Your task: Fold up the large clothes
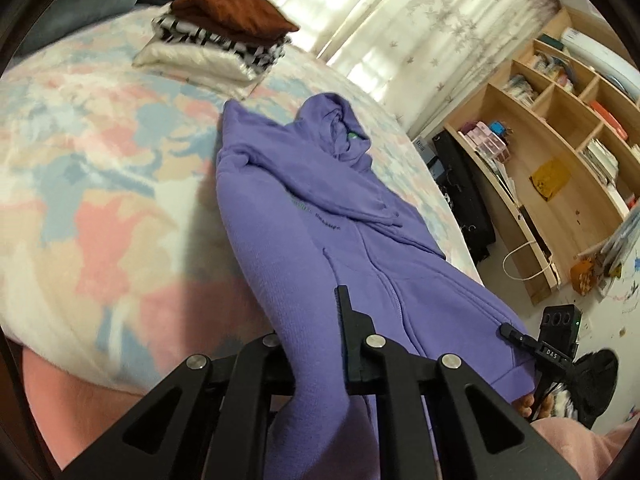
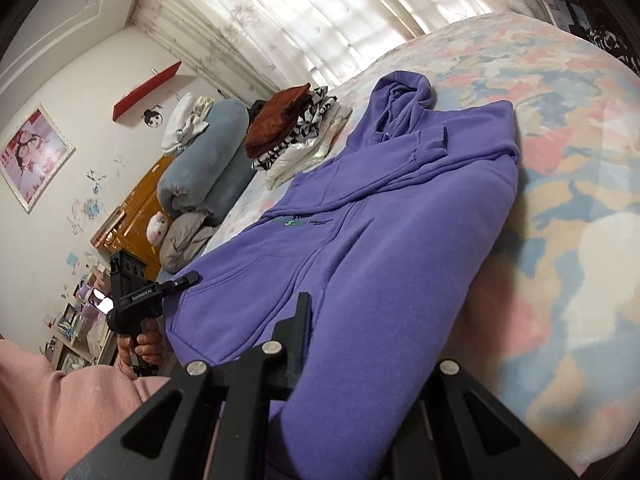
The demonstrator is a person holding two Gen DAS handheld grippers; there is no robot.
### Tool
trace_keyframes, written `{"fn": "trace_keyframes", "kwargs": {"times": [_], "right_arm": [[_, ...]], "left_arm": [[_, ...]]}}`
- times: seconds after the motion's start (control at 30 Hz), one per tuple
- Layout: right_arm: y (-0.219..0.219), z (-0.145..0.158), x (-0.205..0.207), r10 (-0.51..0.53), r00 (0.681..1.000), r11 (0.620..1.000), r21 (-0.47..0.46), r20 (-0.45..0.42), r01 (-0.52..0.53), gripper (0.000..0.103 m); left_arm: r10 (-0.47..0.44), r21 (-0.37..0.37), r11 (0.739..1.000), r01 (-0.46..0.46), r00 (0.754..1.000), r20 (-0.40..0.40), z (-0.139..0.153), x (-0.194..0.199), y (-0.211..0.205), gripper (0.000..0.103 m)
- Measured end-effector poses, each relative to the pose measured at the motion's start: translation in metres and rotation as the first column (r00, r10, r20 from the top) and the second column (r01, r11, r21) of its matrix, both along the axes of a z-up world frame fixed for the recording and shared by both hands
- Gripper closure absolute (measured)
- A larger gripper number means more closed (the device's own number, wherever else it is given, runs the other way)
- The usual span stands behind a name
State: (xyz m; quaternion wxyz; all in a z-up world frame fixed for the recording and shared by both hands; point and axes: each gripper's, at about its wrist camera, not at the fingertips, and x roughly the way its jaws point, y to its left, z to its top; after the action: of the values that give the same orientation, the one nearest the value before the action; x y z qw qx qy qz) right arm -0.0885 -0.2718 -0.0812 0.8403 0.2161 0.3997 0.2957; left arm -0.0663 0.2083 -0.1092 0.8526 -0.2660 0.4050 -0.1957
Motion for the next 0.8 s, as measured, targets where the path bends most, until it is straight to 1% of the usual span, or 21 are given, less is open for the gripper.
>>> {"fn": "trace_keyframes", "kwargs": {"times": [0.1,0.17,0.23,0.3,0.4,0.47,0.53,0.57,0.6,0.63,0.67,0.7,0.73,0.77,0.8], "right_arm": [[-0.004,-0.001,0.013,-0.005,1.0,0.999,0.038,-0.016,0.006,0.093],[-0.006,-0.003,0.026,-0.012,0.999,0.997,0.076,-0.041,0.015,0.092],[-0.006,-0.004,0.039,-0.017,0.998,0.995,0.1,-0.057,0.022,0.09],[-0.007,-0.005,0.056,-0.025,0.997,0.992,0.118,-0.073,0.034,0.089],[-0.008,-0.001,0.08,-0.032,0.996,0.988,0.148,-0.086,0.045,0.089],[-0.01,0.003,0.105,-0.051,0.995,0.986,0.157,-0.087,0.064,0.088],[-0.012,0.007,0.139,-0.076,0.992,0.981,0.168,-0.099,0.092,0.086],[-0.013,0.007,0.153,-0.087,0.99,0.979,0.173,-0.108,0.105,0.084],[-0.015,0.005,0.173,-0.106,0.987,0.976,0.178,-0.123,0.127,0.081],[-0.017,0.002,0.195,-0.132,0.981,0.972,0.177,-0.143,0.156,0.073],[-0.019,-0.001,0.211,-0.152,0.976,0.969,0.172,-0.159,0.179,0.057],[-0.022,-0.006,0.234,-0.18,0.966,0.962,0.174,-0.184,0.212,0.047],[-0.025,-0.011,0.249,-0.197,0.959,0.953,0.19,-0.203,0.236,0.03],[-0.027,-0.015,0.26,-0.207,0.954,0.943,0.217,-0.217,0.254,0.022],[-0.031,-0.022,0.274,-0.212,0.948,0.924,0.266,-0.239,0.274,0.022]], "left_arm": [[0.025,-0.041,0.999,-0.027,0.999,-0.037,-0.005,0.012,0.004,0.095],[0.05,-0.049,0.997,-0.053,0.997,-0.057,-0.008,0.024,0.007,0.094],[0.076,-0.063,0.995,-0.081,0.994,-0.078,-0.009,0.043,0.009,0.094],[0.083,-0.082,0.993,-0.089,0.993,-0.081,-0.008,0.062,0.01,0.094],[0.091,-0.078,0.992,-0.095,0.994,-0.055,-0.002,0.101,0.009,0.093],[0.102,-0.079,0.991,-0.105,0.994,-0.047,-0.001,0.127,0.007,0.091],[0.12,-0.089,0.988,-0.124,0.991,-0.053,-0.002,0.16,0.005,0.09],[0.132,-0.092,0.986,-0.137,0.99,-0.058,-0.004,0.176,0.005,0.087],[0.147,-0.091,0.984,-0.152,0.987,-0.064,-0.006,0.198,0.005,0.083],[0.157,-0.097,0.982,-0.163,0.985,-0.072,-0.008,0.214,0.005,0.074],[0.162,-0.109,0.979,-0.17,0.983,-0.081,-0.011,0.229,0.007,0.065],[0.165,-0.133,0.975,-0.178,0.981,-0.1,-0.017,0.249,0.009,0.06],[0.17,-0.151,0.971,-0.187,0.978,-0.122,-0.021,0.261,0.01,0.051],[0.171,-0.181,0.964,-0.196,0.975,-0.143,-0.028,0.275,0.012,0.047],[0.189,-0.188,0.958,-0.217,0.97,-0.153,-0.032,0.286,0.014,0.047]]}}
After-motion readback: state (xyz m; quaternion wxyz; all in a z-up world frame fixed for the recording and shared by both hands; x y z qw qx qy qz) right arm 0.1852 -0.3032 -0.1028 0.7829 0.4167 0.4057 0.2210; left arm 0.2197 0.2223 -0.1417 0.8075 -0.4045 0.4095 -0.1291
